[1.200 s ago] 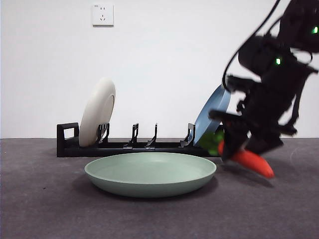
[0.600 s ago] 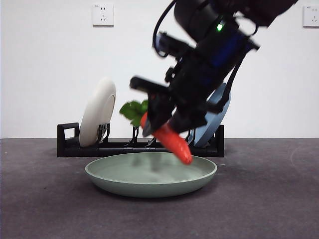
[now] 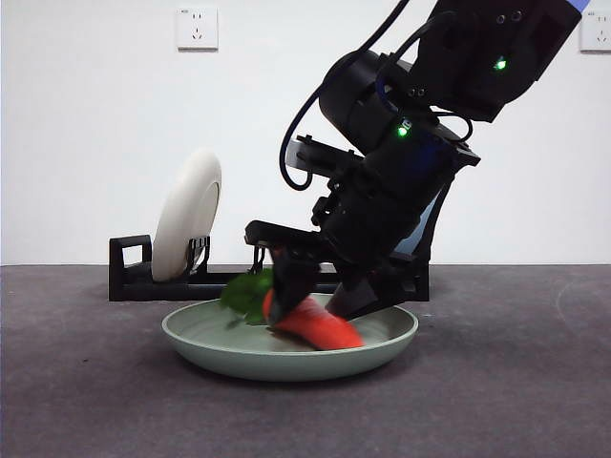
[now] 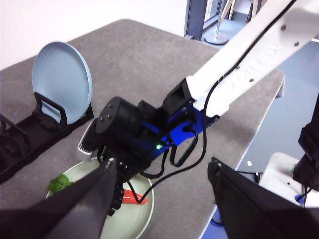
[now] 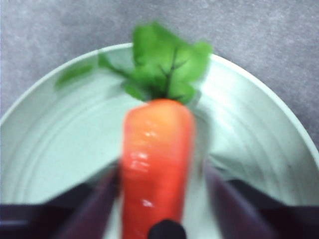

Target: Take the green plate from the plate rack,put the plate on the table,take the carrot from the table,put the carrot in the plate

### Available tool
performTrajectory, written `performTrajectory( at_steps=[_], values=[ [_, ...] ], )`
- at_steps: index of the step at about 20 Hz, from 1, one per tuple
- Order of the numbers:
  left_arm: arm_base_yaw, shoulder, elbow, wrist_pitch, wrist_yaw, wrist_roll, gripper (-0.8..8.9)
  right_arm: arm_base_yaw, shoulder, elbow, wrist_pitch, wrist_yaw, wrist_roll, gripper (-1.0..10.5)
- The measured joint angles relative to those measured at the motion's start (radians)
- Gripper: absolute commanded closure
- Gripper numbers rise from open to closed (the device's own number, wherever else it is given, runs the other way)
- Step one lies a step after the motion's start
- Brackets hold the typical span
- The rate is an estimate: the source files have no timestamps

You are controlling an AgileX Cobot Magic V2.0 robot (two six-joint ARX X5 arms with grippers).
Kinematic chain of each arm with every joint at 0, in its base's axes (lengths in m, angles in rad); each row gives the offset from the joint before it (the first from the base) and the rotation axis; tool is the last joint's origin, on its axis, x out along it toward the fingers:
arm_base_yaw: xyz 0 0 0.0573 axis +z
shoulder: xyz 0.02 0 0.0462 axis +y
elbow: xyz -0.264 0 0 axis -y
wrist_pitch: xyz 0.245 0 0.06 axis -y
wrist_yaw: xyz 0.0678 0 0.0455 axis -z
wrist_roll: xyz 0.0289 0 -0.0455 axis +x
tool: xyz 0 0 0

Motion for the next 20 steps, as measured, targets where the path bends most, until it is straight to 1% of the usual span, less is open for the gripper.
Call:
performTrajectory(
  at_steps=[5,8,10,12,14,16,18,20],
  values=[
    [0.000,0.000,0.000,-0.011,-0.021,0.000,4.99,0.000,-0.050,0.000,-0.002,0.000,0.016,4.3],
    [0.000,0.001,0.000,-0.055,-0.024,0.000,4.99,0.000,-0.166,0.000,-0.069,0.000,0.023,4.4],
    [0.000,0.002,0.000,-0.078,-0.024,0.000,4.99,0.000,-0.276,0.000,-0.144,-0.001,0.025,4.4],
    [0.000,0.002,0.000,-0.090,-0.024,0.000,4.99,0.001,-0.411,0.000,-0.263,-0.004,0.026,4.4],
    [0.000,0.002,0.000,-0.104,-0.024,0.000,4.99,0.001,-0.562,0.000,-0.432,-0.019,0.026,4.4],
    [0.000,0.002,0.000,-0.118,-0.024,0.000,4.99,0.001,-0.709,0.000,-0.645,-0.048,0.026,4.5],
    [0.000,0.002,0.000,-0.138,-0.024,0.000,4.99,0.001,-0.848,0.000,-0.867,-0.057,0.026,4.5],
    [0.000,0.002,0.000,-0.157,-0.024,0.000,4.99,0.001,-0.964,0.000,-1.032,-0.083,0.027,4.5]
  ],
)
